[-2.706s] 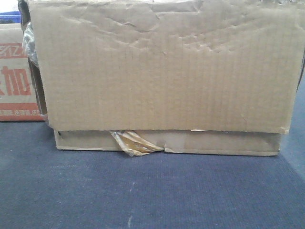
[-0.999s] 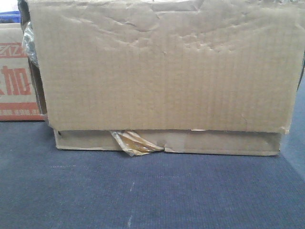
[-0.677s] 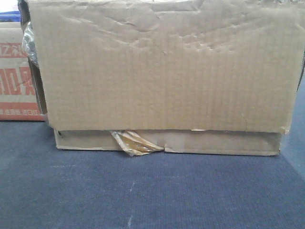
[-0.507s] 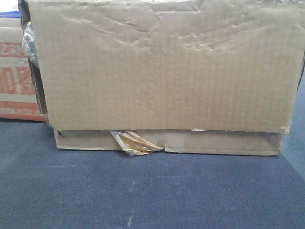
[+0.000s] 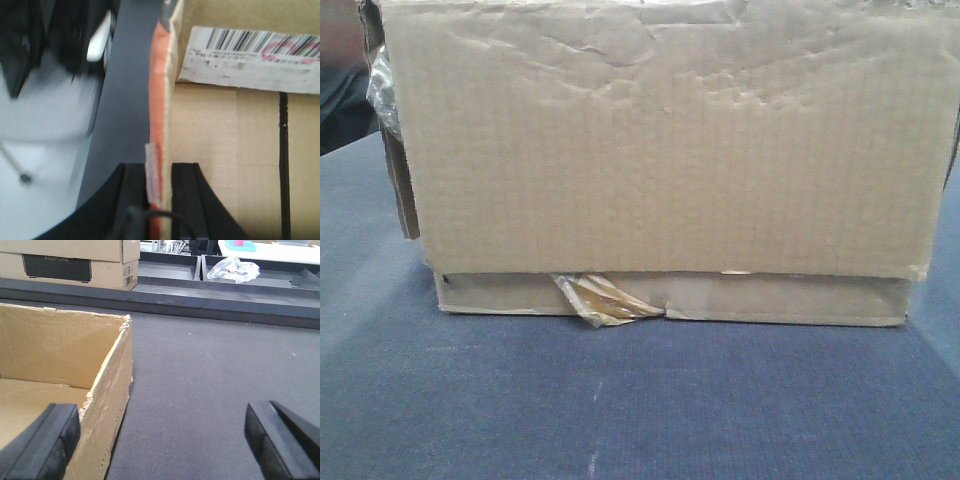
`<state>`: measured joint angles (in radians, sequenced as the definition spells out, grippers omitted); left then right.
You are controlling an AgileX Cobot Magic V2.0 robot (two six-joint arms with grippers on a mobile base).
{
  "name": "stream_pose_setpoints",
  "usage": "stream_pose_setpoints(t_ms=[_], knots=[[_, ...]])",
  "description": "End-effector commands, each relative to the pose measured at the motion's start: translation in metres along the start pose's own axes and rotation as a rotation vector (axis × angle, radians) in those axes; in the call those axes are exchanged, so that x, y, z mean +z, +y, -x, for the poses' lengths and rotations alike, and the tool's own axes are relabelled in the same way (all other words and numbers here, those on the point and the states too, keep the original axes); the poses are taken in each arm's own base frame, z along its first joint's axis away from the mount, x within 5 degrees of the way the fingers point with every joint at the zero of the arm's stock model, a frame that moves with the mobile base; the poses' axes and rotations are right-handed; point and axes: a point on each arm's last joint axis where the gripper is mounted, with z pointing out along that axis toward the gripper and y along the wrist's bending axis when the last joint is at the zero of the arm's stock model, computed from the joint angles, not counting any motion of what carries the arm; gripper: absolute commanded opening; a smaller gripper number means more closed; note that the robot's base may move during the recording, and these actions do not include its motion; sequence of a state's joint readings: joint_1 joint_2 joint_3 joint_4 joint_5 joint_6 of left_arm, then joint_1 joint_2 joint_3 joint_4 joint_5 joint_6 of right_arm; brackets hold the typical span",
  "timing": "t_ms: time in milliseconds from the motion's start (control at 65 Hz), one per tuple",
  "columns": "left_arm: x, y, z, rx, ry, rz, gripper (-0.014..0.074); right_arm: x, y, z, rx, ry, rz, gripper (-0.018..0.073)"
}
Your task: Stack two boxes on right shelf middle
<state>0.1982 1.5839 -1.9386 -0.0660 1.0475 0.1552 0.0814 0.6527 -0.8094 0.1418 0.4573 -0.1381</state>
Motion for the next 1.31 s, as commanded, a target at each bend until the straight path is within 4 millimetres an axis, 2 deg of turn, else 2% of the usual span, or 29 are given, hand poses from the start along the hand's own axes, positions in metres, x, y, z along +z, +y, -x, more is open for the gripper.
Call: stream_pose_setpoints(t_ms=[0, 62, 138, 277, 461, 615, 815, 953, 1092, 1246, 1292], knots=[[-0.032, -0.017, 0.013, -0.037, -0.089, -0.069, -0.0111, 0.0, 0.0, 0.003, -0.009, -0.017, -0.005, 0.0568], [-0.043, -0.03, 0.016, -0.033, -0.114, -0.103, -0.0111, 0.0, 0.0, 0.003, -0.009, -0.017, -0.005, 0.0568], [-0.054, -0.055, 0.018, -0.013, -0.134, -0.176, -0.0111, 0.0, 0.0, 0.003, -0.009, -0.019, -0.005, 0.0568], [-0.061, -0.103, 0.018, -0.001, -0.135, -0.311, -0.0111, 0.0, -0.001, 0.004, -0.009, -0.023, -0.006, 0.0568], [-0.05, -0.165, 0.014, 0.016, -0.129, -0.447, -0.0111, 0.0, -0.001, 0.004, -0.009, -0.023, -0.006, 0.0568], [-0.013, -0.21, 0.0, 0.025, -0.02, -0.479, -0.0111, 0.0, 0.0, 0.004, -0.009, -0.023, -0.003, 0.0568], [0.038, -0.232, -0.019, 0.024, 0.118, -0.427, -0.0111, 0.0, 0.004, 0.004, -0.015, -0.024, 0.027, 0.0568], [0.061, -0.241, -0.03, 0.029, 0.183, -0.415, -0.0111, 0.0, 0.005, 0.004, -0.018, -0.024, 0.038, 0.0568], [0.07, -0.244, -0.035, 0.037, 0.214, -0.407, -0.0111, 0.0, 0.006, 0.004, -0.019, -0.024, 0.047, 0.0568], [0.071, -0.244, -0.035, 0.036, 0.212, -0.407, -0.011, 0.0, 0.007, 0.004, -0.021, -0.024, 0.054, 0.0568], [0.071, -0.244, -0.035, 0.036, 0.212, -0.407, -0.0086, 0.0, 0.007, 0.004, -0.021, -0.024, 0.054, 0.0568]])
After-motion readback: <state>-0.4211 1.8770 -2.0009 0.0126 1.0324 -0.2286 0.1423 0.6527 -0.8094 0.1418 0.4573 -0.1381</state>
